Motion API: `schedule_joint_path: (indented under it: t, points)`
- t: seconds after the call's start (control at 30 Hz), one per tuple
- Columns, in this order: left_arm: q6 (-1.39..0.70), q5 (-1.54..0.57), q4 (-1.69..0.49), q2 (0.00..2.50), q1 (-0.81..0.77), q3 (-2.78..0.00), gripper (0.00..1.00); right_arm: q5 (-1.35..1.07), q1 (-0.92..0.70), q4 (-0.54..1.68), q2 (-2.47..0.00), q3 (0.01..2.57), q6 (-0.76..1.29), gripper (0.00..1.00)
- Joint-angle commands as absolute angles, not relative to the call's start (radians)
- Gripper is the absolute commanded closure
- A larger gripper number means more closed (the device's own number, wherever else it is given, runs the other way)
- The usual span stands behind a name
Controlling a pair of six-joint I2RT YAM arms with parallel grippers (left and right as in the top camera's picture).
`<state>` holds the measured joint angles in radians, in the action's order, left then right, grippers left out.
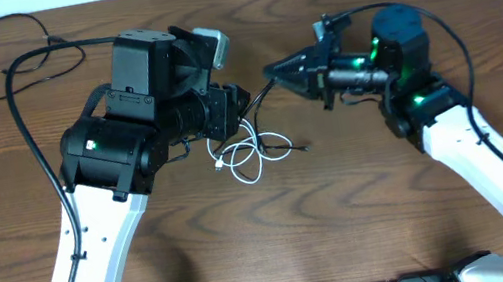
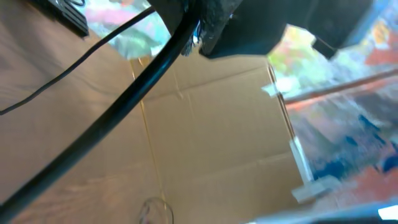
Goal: Untangle cables
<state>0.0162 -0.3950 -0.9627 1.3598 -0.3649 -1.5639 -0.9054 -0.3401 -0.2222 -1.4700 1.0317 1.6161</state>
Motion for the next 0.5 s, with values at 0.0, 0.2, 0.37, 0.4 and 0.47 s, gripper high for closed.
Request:
schedule_joint_path:
  t: [0.0,0.2,0.37,0.4,0.47]
  points:
    - [0.126,-0.507,-0.964,1.352,-0.366,-1.573,0.48,-0.904,-0.331,-0.225,-1.470,1.034,1.644,0.98]
    - [0.162,-0.580,-0.965,1.371,-0.367,-1.570,0.48,-0.910,-0.343,-0.230,-1.470,1.034,1.672,0.98]
    - [0.183,-0.588,-0.964,1.402,-0.385,-1.568,0.48,-0.916,-0.358,-0.244,-1.470,1.034,1.687,0.98]
    - [0.191,-0.587,-0.962,1.407,-0.388,-1.568,0.48,-0.922,-0.358,-0.244,-1.470,1.034,1.687,0.98]
    - [0.191,-0.587,-0.949,1.418,-0.390,-1.568,0.48,-0.938,-0.358,-0.244,-1.470,1.034,1.687,0.98]
